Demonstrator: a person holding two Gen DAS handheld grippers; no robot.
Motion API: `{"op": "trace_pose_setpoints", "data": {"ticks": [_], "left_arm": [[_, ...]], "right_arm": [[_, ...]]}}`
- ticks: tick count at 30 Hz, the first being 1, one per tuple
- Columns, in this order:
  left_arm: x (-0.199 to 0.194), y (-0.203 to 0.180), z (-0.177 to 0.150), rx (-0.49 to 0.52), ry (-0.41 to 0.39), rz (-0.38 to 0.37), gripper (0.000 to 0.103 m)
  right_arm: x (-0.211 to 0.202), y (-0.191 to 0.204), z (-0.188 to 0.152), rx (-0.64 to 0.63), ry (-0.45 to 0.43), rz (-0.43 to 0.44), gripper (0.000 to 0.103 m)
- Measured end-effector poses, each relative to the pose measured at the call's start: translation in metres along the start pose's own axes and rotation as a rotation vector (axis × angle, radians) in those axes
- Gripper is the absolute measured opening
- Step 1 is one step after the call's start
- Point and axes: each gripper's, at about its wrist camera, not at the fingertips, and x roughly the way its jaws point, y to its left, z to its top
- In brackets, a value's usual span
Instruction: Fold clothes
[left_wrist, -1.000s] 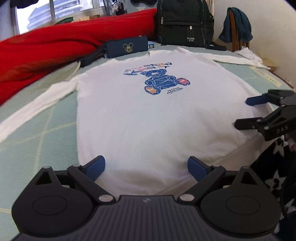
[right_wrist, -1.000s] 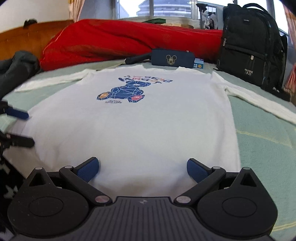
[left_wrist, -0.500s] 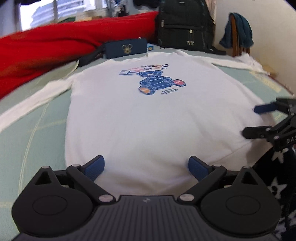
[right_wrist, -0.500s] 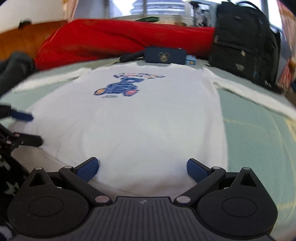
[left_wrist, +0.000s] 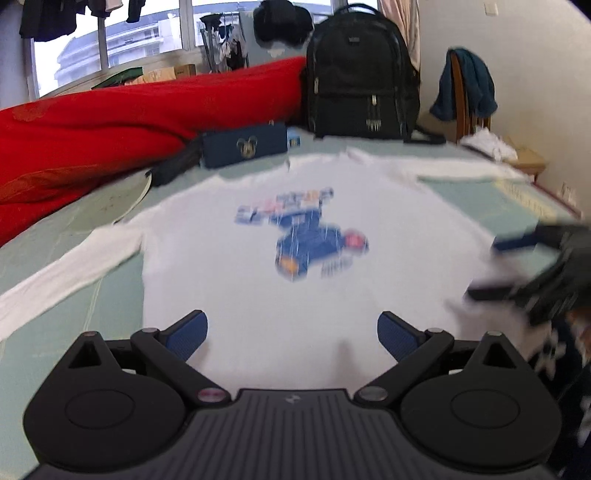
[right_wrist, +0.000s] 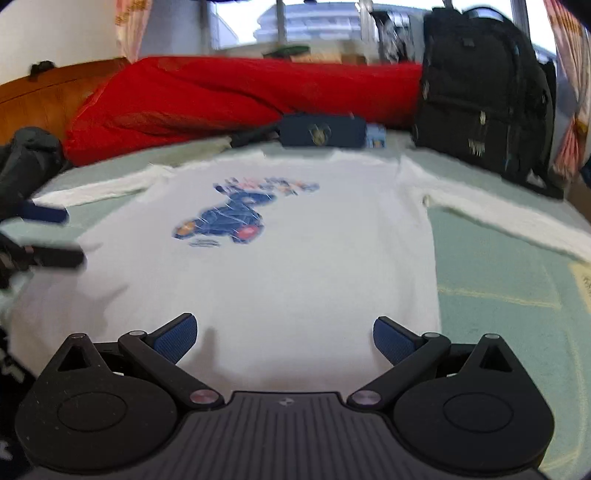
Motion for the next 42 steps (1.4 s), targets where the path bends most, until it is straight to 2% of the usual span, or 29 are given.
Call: {"op": "trace_pose_setpoints", "data": {"ticks": [7, 13, 17, 19, 22, 24, 27, 31, 33, 35, 36, 39, 42], "left_arm": [[0.049, 0.014, 0.036, -0.047, 0.021, -0.008, 0.098], [0.1, 0.04, 0.058, -0.064, 0.02, 0.016, 0.098], [0.123, 0.065, 0.045, -0.117, 0.066, 0.017, 0.098], [0.126, 0.074, 0.037, -0.129, 0.075, -0.002, 0.098], [0.125, 0.083, 0.032, -0.141, 0.07, -0.01, 0.098], [0.123, 0.085, 0.031, -0.145, 0.06, -0.014, 0.098], [0.119, 0.086, 0.03, -0.142, 0.048, -0.019, 0.098], [0.116, 0.085, 0.03, -0.136, 0.032, -0.023, 0.098], [0.115, 0.084, 0.03, -0.134, 0.026, -0.023, 0.098], [0.113, 0.084, 0.03, -0.134, 0.017, -0.019, 0.098], [0.112, 0.085, 0.03, -0.137, 0.011, -0.02, 0.098], [0.109, 0.087, 0.03, -0.146, -0.001, -0.023, 0.098], [0.109, 0.087, 0.03, -0.149, -0.005, -0.017, 0.098]], "right_arm": [[0.012, -0.018, -0.001, 0.081, 0.064, -0.065, 0.103], [0.029, -0.044, 0.055, 0.185, 0.029, -0.058, 0.103], [0.066, -0.053, 0.098, 0.136, -0.026, -0.1, 0.103], [0.09, -0.053, 0.116, 0.083, -0.028, -0.134, 0.103], [0.128, -0.053, 0.132, 0.021, -0.014, -0.123, 0.103], [0.153, -0.056, 0.137, 0.017, 0.003, -0.116, 0.103], [0.18, -0.073, 0.13, 0.074, 0.092, -0.163, 0.103], [0.16, -0.077, 0.106, 0.093, 0.061, -0.161, 0.103], [0.153, -0.078, 0.102, 0.123, 0.103, -0.196, 0.103], [0.146, -0.081, 0.106, 0.148, 0.118, -0.187, 0.103], [0.143, -0.082, 0.112, 0.153, 0.114, -0.192, 0.103], [0.139, -0.082, 0.138, 0.147, 0.028, -0.173, 0.103], [0.155, -0.084, 0.167, 0.138, 0.005, -0.121, 0.103]]}}
